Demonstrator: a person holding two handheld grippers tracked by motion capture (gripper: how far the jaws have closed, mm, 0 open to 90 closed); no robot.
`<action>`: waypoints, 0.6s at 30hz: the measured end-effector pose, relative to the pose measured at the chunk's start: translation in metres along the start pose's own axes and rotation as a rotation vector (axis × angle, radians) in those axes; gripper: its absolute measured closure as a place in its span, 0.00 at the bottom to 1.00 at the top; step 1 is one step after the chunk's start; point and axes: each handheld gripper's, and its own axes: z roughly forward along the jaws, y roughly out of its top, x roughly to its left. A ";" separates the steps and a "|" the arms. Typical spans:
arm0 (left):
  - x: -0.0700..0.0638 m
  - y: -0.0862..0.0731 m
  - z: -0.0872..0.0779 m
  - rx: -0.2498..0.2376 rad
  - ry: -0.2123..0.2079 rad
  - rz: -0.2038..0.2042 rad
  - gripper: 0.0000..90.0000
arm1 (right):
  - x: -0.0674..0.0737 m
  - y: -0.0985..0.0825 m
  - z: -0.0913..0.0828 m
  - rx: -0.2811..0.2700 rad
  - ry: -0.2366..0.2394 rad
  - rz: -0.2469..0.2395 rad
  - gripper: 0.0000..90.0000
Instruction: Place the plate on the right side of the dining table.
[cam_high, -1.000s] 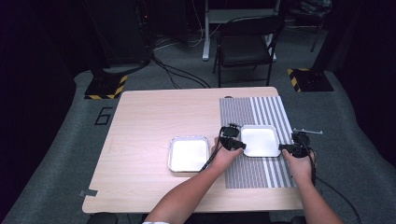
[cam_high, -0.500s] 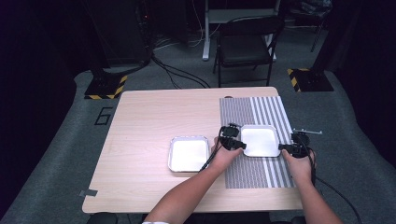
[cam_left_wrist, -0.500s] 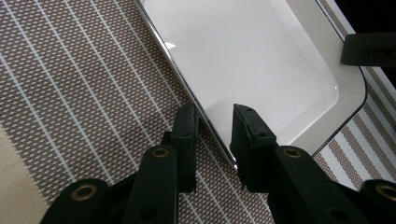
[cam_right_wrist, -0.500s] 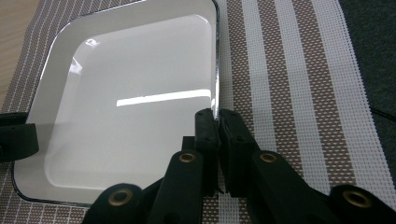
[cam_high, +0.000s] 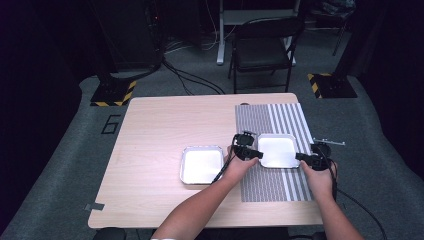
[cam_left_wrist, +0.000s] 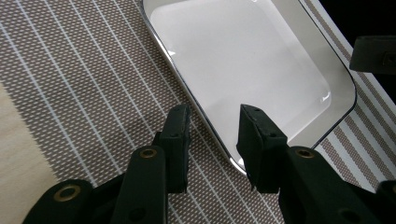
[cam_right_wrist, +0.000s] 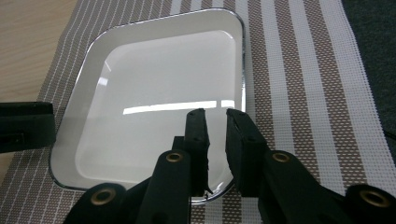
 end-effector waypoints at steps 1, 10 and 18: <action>0.001 0.000 -0.001 -0.003 0.002 0.003 0.69 | 0.002 0.000 -0.001 0.000 0.000 -0.009 0.86; 0.005 0.002 -0.017 -0.038 0.001 0.000 0.65 | 0.011 -0.003 -0.008 -0.020 -0.004 -0.073 0.81; 0.009 0.000 -0.031 -0.045 0.003 0.022 0.62 | 0.023 -0.009 -0.016 -0.049 0.049 -0.084 0.74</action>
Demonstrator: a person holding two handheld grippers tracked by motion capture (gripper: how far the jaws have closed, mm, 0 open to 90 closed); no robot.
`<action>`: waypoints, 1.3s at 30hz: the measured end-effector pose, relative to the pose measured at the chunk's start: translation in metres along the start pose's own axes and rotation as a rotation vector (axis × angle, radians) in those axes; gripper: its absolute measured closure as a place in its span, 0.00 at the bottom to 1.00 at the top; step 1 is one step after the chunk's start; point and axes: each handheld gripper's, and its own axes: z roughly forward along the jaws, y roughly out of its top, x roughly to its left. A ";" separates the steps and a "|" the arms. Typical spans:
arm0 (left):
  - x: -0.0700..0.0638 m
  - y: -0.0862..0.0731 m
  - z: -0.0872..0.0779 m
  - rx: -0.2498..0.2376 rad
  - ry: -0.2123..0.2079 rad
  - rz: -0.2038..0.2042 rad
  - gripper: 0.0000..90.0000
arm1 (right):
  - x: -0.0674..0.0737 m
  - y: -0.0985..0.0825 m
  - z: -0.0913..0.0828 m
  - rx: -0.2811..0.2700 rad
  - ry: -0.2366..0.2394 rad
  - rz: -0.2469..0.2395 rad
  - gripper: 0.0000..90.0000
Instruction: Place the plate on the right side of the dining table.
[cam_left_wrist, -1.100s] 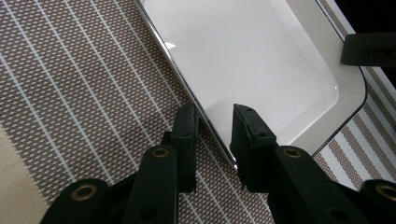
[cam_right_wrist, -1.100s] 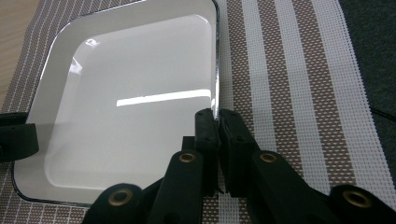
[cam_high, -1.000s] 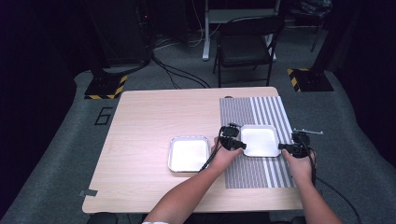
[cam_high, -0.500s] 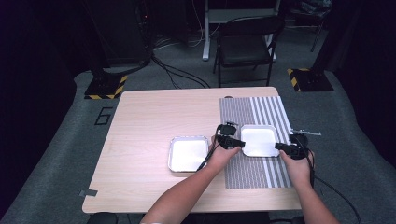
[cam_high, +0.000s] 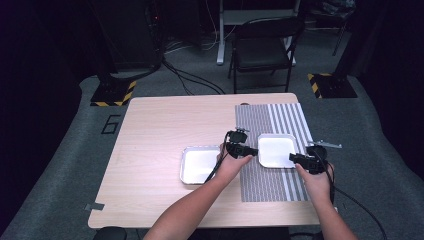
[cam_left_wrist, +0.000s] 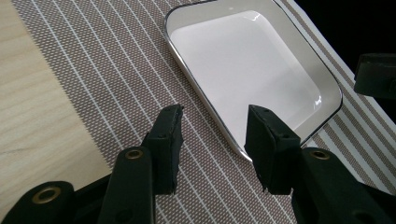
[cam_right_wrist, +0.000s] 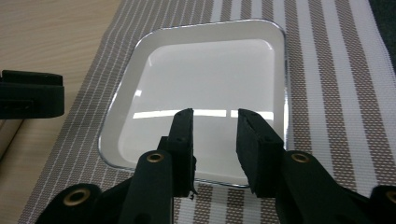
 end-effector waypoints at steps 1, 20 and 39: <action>0.000 -0.001 -0.002 -0.004 0.002 -0.001 0.61 | 0.004 -0.001 0.000 -0.003 0.003 -0.011 0.73; 0.037 -0.014 -0.066 -0.099 0.041 0.035 0.52 | 0.038 -0.004 -0.009 -0.031 0.094 -0.107 0.63; 0.088 -0.042 -0.117 -0.137 0.093 -0.017 0.52 | 0.081 -0.003 -0.008 -0.011 0.166 -0.176 0.63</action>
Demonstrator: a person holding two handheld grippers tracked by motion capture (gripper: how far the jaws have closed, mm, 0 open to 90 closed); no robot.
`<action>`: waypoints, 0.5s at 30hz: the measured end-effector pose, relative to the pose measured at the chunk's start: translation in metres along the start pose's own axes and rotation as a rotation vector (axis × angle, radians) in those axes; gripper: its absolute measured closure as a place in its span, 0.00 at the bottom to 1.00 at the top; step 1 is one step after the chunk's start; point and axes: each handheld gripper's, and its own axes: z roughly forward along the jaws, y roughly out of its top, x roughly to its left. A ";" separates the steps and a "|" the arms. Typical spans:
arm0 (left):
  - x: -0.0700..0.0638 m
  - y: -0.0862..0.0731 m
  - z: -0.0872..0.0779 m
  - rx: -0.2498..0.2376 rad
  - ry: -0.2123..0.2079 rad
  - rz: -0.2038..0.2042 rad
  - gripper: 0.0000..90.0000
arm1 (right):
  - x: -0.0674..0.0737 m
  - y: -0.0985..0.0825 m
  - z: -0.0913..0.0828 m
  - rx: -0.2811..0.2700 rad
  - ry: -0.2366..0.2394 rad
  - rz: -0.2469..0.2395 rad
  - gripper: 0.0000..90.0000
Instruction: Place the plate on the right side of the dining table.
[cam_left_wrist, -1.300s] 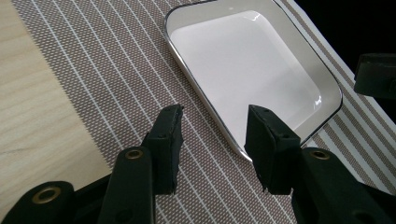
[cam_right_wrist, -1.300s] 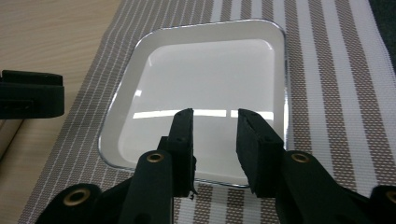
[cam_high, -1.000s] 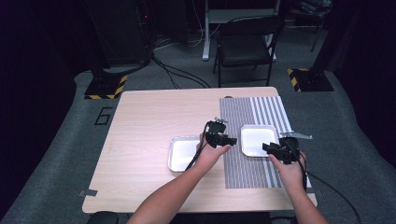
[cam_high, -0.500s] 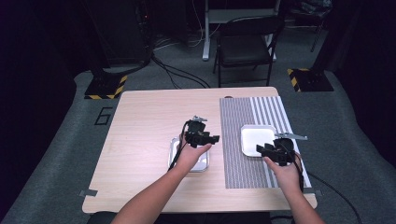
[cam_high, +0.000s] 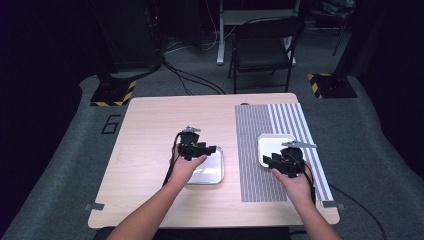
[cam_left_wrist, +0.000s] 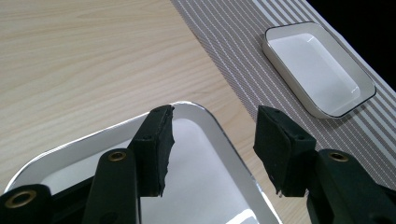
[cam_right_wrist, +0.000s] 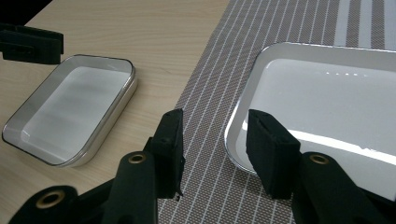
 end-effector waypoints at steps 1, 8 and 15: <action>0.002 -0.001 -0.003 0.005 0.004 0.004 0.52 | 0.002 0.000 0.000 -0.001 0.005 -0.006 0.63; 0.016 -0.010 -0.020 -0.015 0.021 0.000 0.52 | 0.012 0.000 -0.001 0.000 0.026 -0.034 0.63; 0.029 -0.020 -0.034 -0.022 0.035 -0.009 0.52 | 0.022 -0.007 0.001 0.011 0.063 -0.072 0.63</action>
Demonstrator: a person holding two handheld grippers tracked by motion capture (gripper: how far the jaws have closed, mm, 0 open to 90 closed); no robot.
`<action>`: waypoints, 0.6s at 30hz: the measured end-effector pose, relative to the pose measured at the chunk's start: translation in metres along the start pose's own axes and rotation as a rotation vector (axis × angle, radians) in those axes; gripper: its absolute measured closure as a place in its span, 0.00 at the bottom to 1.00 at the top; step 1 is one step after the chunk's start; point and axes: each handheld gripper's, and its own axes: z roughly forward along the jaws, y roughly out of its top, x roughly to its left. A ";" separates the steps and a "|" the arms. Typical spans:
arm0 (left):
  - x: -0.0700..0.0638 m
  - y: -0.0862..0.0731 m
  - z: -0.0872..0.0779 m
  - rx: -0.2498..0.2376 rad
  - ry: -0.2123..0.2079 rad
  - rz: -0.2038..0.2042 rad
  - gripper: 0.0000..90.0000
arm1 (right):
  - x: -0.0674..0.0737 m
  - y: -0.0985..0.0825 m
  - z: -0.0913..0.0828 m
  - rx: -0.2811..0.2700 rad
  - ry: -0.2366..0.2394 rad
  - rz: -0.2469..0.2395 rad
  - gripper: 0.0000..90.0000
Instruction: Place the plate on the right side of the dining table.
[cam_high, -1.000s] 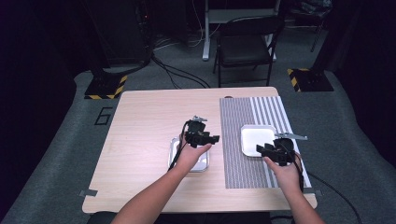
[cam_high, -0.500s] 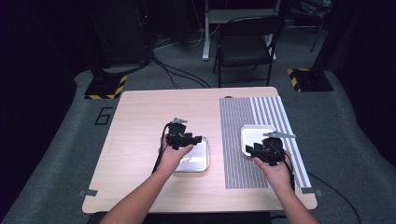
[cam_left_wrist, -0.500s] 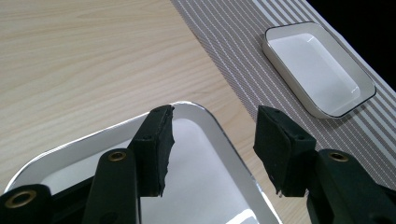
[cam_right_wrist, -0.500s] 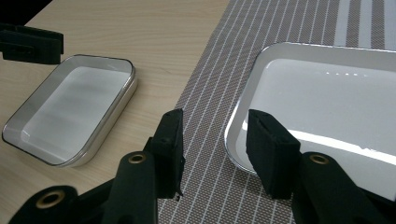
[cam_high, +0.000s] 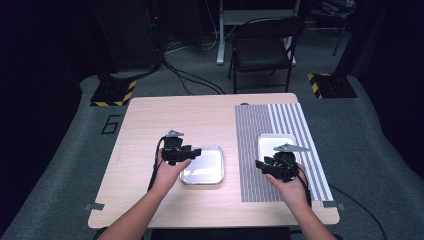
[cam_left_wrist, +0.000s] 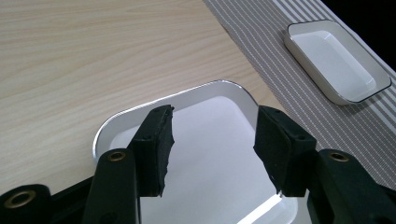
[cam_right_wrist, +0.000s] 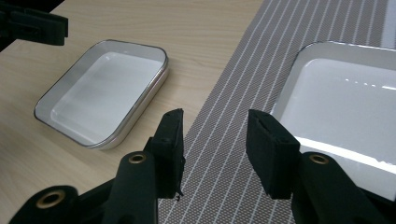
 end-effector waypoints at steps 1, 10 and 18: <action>0.002 -0.002 -0.002 0.002 0.003 0.004 0.52 | 0.002 -0.001 0.001 0.005 0.008 -0.011 0.63; 0.024 -0.019 -0.016 -0.003 0.033 -0.028 0.51 | 0.020 -0.005 0.009 0.020 0.073 -0.052 0.61; 0.040 -0.032 -0.027 -0.005 0.060 -0.051 0.51 | 0.031 -0.009 0.014 0.028 0.103 -0.087 0.60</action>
